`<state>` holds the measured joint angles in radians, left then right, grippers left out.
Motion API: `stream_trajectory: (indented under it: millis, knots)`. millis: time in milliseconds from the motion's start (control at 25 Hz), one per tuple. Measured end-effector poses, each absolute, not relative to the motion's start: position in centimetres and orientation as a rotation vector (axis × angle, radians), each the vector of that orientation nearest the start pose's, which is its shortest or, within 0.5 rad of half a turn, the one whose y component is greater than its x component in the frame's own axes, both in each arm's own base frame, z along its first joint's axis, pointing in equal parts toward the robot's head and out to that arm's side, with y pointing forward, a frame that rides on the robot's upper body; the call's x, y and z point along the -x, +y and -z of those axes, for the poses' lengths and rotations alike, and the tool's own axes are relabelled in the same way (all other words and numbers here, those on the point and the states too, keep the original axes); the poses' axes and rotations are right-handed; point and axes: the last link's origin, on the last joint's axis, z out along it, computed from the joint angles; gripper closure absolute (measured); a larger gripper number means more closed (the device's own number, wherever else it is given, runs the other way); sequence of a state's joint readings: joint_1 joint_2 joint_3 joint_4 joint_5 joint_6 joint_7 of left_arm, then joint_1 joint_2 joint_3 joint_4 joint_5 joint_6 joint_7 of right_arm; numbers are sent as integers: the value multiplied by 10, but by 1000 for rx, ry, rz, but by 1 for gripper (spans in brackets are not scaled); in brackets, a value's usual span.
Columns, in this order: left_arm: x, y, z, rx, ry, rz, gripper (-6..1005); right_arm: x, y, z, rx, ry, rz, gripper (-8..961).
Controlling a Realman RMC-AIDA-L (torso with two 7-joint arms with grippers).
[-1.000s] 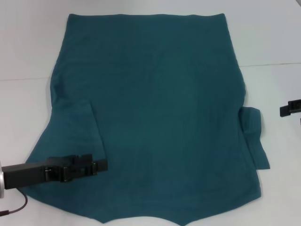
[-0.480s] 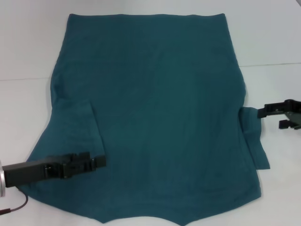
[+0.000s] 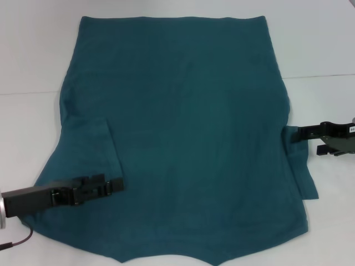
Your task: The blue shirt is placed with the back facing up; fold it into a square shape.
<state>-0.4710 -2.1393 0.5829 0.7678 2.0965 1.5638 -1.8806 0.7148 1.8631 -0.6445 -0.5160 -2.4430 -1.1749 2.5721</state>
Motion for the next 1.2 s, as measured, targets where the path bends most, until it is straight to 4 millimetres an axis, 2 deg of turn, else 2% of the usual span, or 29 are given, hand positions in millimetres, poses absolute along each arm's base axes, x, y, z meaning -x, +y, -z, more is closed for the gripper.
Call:
stream_trajectory:
  millis: [840,1200]
  knots:
    - [278,317,-2,2483,-1348,782,175,-320,409,-47,1838,1877,-255,124]
    - [278,317,-1,2483,-1350,783,176,-321,409,-48,1829,1883,-257,288]
